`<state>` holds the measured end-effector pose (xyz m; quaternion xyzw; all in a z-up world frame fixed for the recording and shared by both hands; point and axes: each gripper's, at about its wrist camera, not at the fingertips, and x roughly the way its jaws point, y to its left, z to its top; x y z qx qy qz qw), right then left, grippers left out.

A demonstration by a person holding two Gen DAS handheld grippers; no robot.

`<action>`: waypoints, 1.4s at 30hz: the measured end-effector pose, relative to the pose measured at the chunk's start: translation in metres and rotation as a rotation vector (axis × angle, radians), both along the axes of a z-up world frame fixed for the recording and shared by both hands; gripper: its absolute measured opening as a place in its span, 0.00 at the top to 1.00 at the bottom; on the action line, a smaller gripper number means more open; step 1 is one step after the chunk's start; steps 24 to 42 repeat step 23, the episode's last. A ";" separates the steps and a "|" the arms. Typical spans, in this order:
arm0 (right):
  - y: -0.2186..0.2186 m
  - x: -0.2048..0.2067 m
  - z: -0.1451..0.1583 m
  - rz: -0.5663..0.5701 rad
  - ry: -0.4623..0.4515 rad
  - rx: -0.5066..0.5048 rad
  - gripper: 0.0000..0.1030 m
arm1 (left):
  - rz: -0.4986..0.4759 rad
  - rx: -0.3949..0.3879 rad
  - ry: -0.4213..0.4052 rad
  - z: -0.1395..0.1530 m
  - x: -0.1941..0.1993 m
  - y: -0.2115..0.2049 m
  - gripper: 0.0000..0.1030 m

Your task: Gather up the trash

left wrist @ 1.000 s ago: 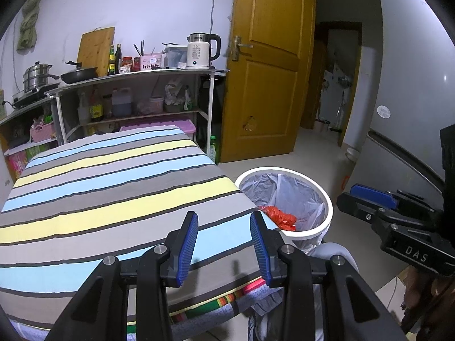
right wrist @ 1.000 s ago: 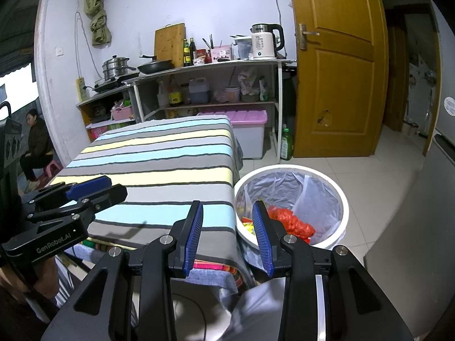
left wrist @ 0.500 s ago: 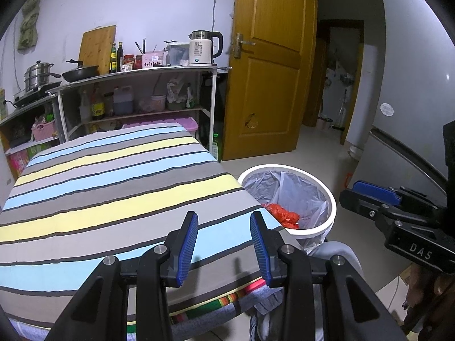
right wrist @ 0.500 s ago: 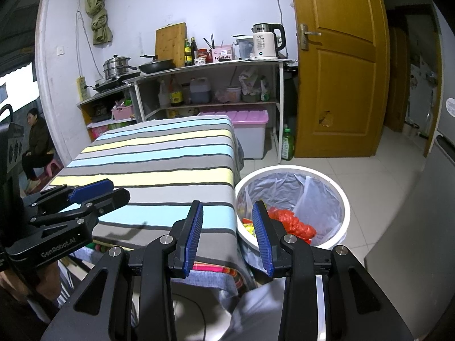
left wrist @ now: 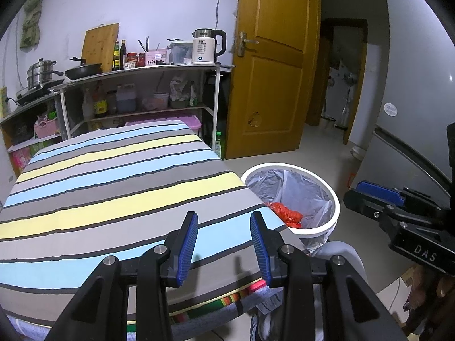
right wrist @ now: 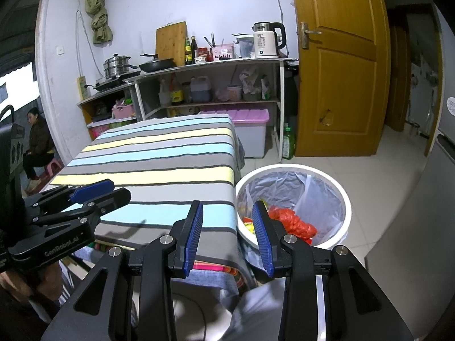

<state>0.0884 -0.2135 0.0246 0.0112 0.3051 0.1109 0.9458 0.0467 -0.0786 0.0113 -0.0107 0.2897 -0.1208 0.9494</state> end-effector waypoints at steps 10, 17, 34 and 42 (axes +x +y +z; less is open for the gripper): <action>0.000 0.002 0.001 0.001 0.007 -0.001 0.64 | 0.003 -0.005 0.001 0.000 -0.001 0.000 0.63; -0.001 0.004 0.001 0.002 0.013 0.002 0.64 | 0.001 -0.015 0.007 -0.002 0.000 -0.001 0.63; -0.001 0.006 0.001 0.002 0.013 0.002 0.64 | 0.002 -0.017 0.008 -0.002 0.001 -0.001 0.63; -0.001 0.006 0.001 0.002 0.013 0.002 0.64 | 0.002 -0.017 0.008 -0.002 0.001 -0.001 0.63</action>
